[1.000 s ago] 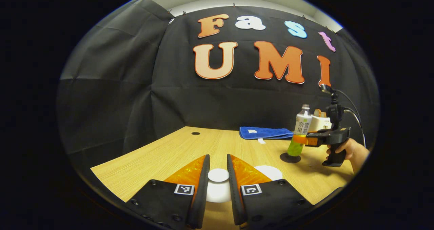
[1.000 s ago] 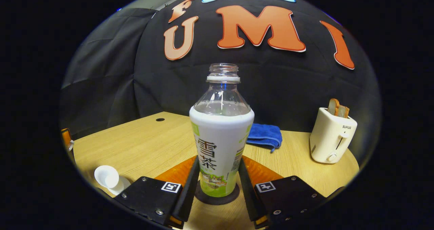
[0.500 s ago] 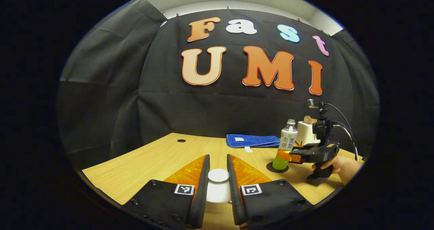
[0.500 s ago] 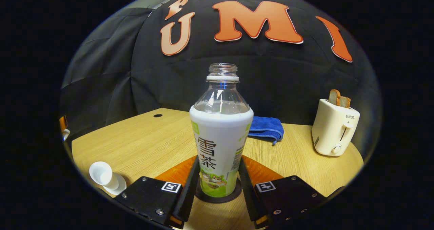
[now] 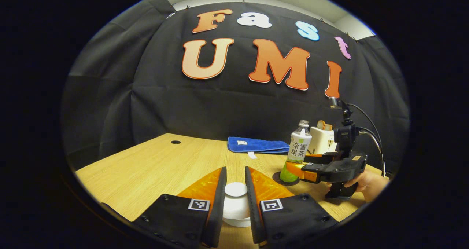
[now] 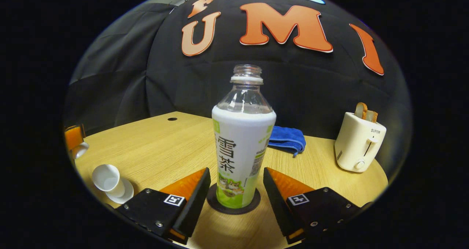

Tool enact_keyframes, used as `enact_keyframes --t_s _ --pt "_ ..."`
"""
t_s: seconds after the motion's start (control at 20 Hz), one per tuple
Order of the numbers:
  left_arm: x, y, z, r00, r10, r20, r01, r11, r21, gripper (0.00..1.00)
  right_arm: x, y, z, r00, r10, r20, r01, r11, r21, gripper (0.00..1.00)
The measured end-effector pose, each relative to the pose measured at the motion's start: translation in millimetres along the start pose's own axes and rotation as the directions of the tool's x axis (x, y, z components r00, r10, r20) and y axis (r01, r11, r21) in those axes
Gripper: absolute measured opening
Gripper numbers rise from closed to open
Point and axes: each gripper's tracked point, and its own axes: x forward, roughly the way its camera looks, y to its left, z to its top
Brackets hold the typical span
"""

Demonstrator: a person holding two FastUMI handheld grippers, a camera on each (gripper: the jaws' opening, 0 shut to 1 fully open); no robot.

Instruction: Open the teacup lid with one hand, grasp the water bottle and pour water into the teacup with the other hand; after pouring, place the water bottle on the coaster and then close the teacup lid.

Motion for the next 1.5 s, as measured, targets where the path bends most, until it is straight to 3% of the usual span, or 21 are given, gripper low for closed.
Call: enact_keyframes --t_s 0.55,1.3,1.35,1.4,1.5 --pt "21 -11 -32 0.997 -0.009 -0.075 0.011 1.000 0.023 0.36 -53 4 4 0.998 0.048 0.042 -0.048 0.999 0.006 0.94" --pt "34 -19 -59 0.988 -0.026 -0.151 0.038 0.996 0.081 0.37 -127 -2 31 0.992 0.019 0.125 -0.030 0.996 0.089 0.95" --pt "32 -17 -56 0.989 -0.022 -0.144 0.035 0.995 0.089 0.43 -131 0 34 0.991 0.024 0.135 -0.037 0.995 0.093 0.97" --pt "31 -17 -52 0.990 -0.024 -0.136 0.037 0.995 0.095 0.59 -135 0 38 0.989 0.025 0.146 -0.039 0.995 0.095 0.97" --pt "28 -17 -40 0.994 -0.020 -0.109 0.033 0.993 0.113 0.69 -140 -2 43 0.987 0.009 0.163 -0.025 0.995 0.094 0.97"
